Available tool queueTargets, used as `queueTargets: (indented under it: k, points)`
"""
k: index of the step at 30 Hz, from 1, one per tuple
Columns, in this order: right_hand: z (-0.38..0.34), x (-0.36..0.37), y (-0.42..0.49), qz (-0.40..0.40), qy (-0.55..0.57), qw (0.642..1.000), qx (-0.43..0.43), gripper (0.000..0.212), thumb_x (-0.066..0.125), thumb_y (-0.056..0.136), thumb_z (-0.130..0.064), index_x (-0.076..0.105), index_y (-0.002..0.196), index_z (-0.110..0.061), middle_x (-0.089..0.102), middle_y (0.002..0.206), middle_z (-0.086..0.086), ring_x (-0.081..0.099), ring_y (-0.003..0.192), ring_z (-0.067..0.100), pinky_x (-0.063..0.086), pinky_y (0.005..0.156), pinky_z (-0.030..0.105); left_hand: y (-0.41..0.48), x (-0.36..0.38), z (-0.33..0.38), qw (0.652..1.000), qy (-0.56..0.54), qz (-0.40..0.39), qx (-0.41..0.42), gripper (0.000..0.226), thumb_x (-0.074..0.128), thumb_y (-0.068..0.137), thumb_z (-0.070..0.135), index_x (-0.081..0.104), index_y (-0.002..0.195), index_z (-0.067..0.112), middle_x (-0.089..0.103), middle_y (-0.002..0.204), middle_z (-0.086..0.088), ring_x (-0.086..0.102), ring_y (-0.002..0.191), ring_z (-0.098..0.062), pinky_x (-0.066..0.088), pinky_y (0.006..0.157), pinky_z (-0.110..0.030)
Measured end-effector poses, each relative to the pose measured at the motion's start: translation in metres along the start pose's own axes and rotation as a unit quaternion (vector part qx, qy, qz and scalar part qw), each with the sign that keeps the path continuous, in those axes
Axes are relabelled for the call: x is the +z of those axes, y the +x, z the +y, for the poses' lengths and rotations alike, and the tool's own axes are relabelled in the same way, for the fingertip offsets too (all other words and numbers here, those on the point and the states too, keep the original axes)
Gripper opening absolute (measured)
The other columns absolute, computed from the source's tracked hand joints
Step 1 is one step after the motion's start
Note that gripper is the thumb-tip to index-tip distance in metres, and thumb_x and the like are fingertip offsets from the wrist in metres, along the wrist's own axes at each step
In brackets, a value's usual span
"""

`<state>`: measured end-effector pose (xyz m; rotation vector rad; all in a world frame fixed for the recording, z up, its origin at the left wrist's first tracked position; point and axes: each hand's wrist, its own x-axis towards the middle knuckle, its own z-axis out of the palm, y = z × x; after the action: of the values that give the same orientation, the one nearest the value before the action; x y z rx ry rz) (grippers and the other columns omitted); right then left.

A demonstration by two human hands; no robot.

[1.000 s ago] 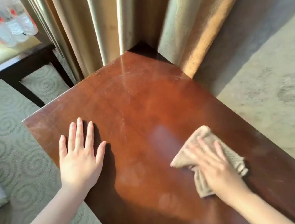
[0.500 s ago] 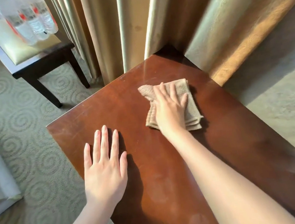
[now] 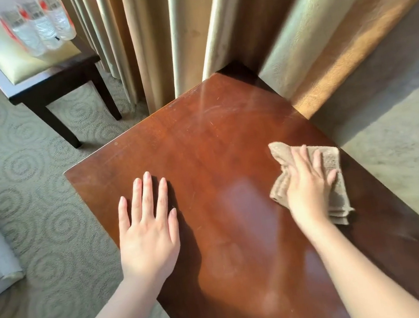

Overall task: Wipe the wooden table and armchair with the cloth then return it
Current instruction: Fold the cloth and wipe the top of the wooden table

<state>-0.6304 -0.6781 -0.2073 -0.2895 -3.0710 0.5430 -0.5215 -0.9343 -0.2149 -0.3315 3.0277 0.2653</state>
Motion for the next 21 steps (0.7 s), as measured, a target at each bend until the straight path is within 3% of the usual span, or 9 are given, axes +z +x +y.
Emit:
queueTargets:
  k: [1,4,9,11,13,16,21]
  points:
    - [-0.018,0.009,-0.01,0.003,-0.006,1.0,-0.023,0.049,0.047,0.094,-0.01,0.043,0.142,-0.019,0.036,0.155,0.003,0.019,0.147,0.027,0.009,0.114,0.061,0.0,0.0,0.0,1.0,-0.002,0.0,0.0,0.058,0.017,0.096,0.038,0.014,0.152,0.02,0.012,0.162,-0.007,0.004,0.149,-0.022,0.012,0.12,-0.049]
    - [-0.052,0.03,-0.071,-0.032,-0.008,0.979,-0.203,0.056,0.054,0.089,-0.006,0.044,0.142,-0.02,0.041,0.151,0.0,0.023,0.146,0.027,0.013,0.114,0.063,0.0,0.0,-0.002,1.0,-0.002,0.0,0.0,0.058,0.015,0.096,0.039,0.013,0.152,0.021,0.011,0.162,-0.006,0.003,0.15,-0.021,0.011,0.12,-0.048]
    - [0.004,0.006,-0.103,-0.103,-0.04,0.907,-0.407,0.066,0.052,0.083,-0.001,0.039,0.145,-0.021,0.039,0.153,-0.004,0.023,0.146,0.021,0.016,0.116,0.059,-0.001,-0.001,-0.001,1.0,-0.006,-0.003,0.0,0.059,0.013,0.095,0.039,0.014,0.152,0.021,0.01,0.162,-0.006,0.002,0.15,-0.021,0.008,0.12,-0.047]
    - [0.036,-0.008,-0.083,-0.103,-0.05,0.921,-0.372,0.075,0.058,0.076,0.006,0.04,0.144,-0.021,0.039,0.152,-0.003,0.024,0.146,0.022,0.019,0.115,0.06,-0.001,-0.002,0.0,1.0,-0.006,-0.006,0.0,0.06,0.012,0.095,0.04,0.013,0.152,0.021,0.009,0.162,-0.006,0.001,0.149,-0.021,0.007,0.12,-0.046]
    - [0.059,-0.02,-0.056,-0.089,-0.046,0.959,-0.264,0.078,0.06,0.074,0.01,0.041,0.144,-0.02,0.04,0.152,0.0,0.024,0.145,0.024,0.018,0.114,0.062,-0.001,-0.002,0.0,1.0,-0.005,-0.009,-0.001,0.061,0.011,0.095,0.041,0.01,0.152,0.021,0.006,0.163,-0.006,-0.002,0.149,-0.02,0.005,0.121,-0.045]
    - [0.072,-0.026,-0.022,-0.046,-0.04,0.991,-0.117,0.057,0.054,0.088,0.003,0.044,0.141,-0.016,0.04,0.152,0.005,0.023,0.146,0.027,0.016,0.113,0.063,-0.002,-0.003,0.001,1.0,-0.011,-0.007,0.004,0.062,0.009,0.094,0.042,0.009,0.152,0.021,0.004,0.163,-0.006,-0.006,0.149,-0.019,0.003,0.121,-0.045]
    - [0.031,-0.016,0.007,-0.005,-0.003,0.998,0.061,0.041,0.04,0.1,-0.012,0.043,0.141,-0.016,0.035,0.155,0.006,0.017,0.147,0.028,0.011,0.113,0.061,-0.001,-0.005,-0.001,0.999,-0.028,-0.014,0.013,0.06,0.009,0.095,0.043,0.006,0.152,0.022,0.0,0.162,-0.005,-0.011,0.147,-0.019,0.0,0.12,-0.044]
